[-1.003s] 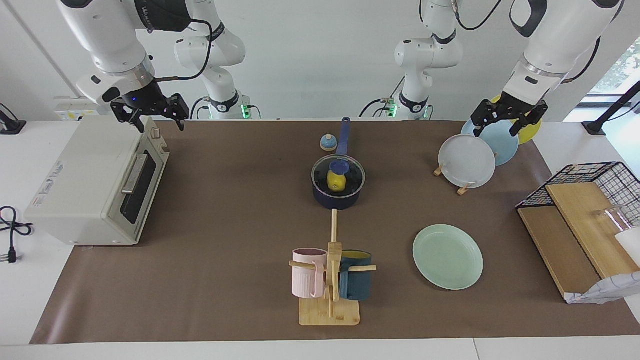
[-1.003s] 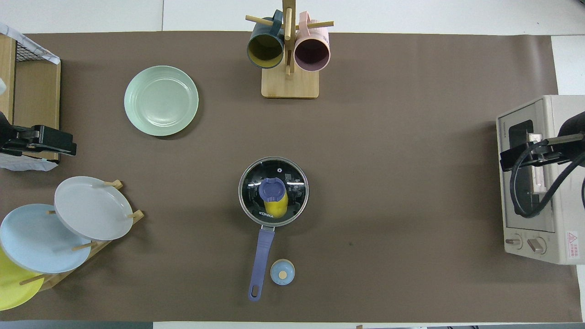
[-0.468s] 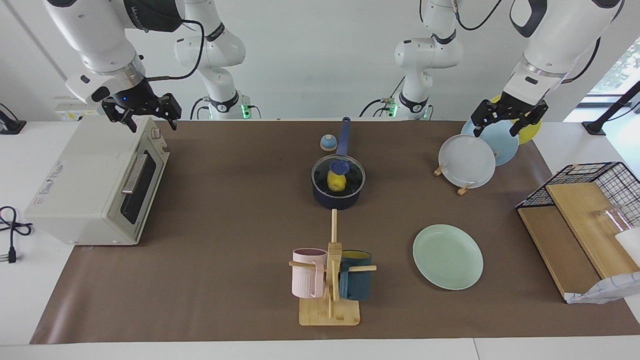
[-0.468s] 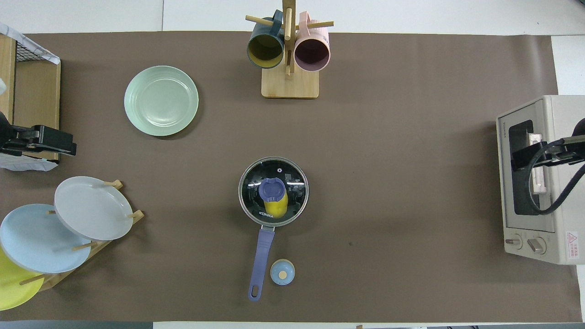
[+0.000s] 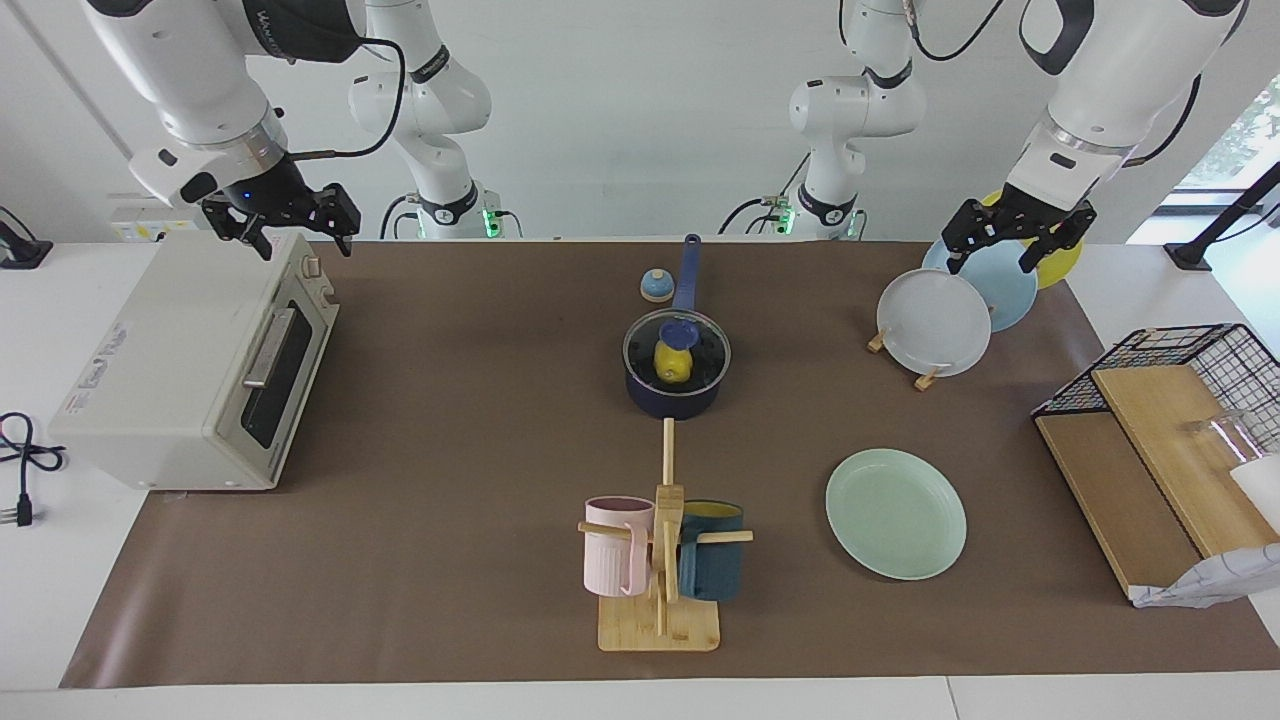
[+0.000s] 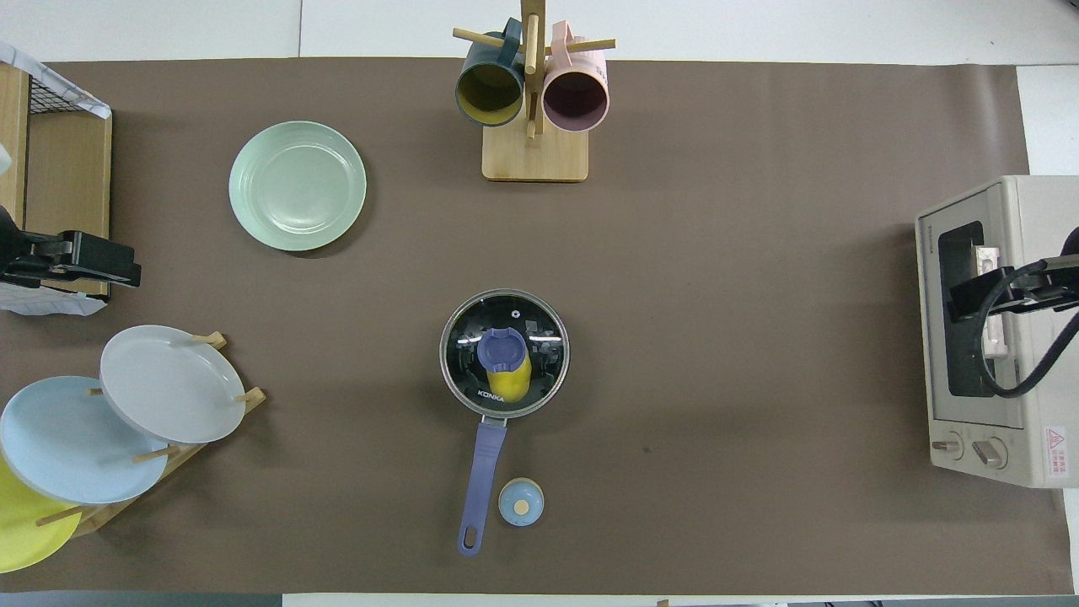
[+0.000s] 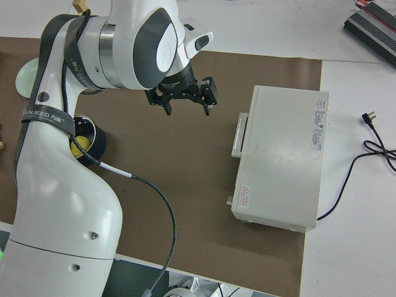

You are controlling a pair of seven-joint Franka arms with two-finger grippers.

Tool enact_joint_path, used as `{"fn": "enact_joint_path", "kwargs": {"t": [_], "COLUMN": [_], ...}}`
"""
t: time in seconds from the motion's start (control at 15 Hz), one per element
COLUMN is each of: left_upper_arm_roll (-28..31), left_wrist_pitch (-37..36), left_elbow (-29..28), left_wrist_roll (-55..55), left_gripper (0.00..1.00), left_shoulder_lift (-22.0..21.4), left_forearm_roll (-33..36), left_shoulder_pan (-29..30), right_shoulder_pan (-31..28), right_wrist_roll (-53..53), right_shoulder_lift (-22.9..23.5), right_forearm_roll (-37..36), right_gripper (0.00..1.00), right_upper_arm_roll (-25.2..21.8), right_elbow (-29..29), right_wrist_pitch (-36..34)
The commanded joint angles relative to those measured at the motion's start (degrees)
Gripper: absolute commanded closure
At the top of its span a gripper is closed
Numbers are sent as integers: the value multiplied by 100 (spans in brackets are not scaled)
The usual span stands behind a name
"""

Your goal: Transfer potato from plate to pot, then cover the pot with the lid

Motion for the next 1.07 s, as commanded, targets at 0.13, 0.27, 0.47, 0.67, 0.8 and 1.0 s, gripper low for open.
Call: {"fn": "enact_joint_path", "kwargs": {"t": [0.13, 0.27, 0.47, 0.67, 0.8, 1.0], "left_upper_arm_roll": [-65, -65, -65, -65, -65, -65], "left_wrist_pitch": [-53, -53, -53, -53, -53, -53], "left_elbow": [-44, -44, -44, -44, -44, -44], "left_wrist_roll": [11, 10, 10, 2, 2, 11], "left_gripper": [0, 0, 0, 0, 0, 0], "left_shoulder_lift": [-57, -57, -57, -57, -57, -57], "left_forearm_roll": [99, 99, 99, 99, 99, 99], "left_shoulder_pan": [82, 82, 82, 82, 82, 82], "right_shoulder_pan": [-82, -73, -73, -56, -56, -12], "right_wrist_roll": [-101, -83, -127, -136, -136, -136], "right_shoulder_lift": [-38, -38, -38, -38, -38, -46], "right_forearm_roll": [99, 222, 362, 372, 372, 372], "right_gripper": [0, 0, 0, 0, 0, 0], "right_upper_arm_roll": [93, 84, 84, 101, 101, 110], "right_elbow": [75, 66, 57, 40, 22, 4], "right_wrist_pitch": [0, -1, 34, 175, 219, 298]}}
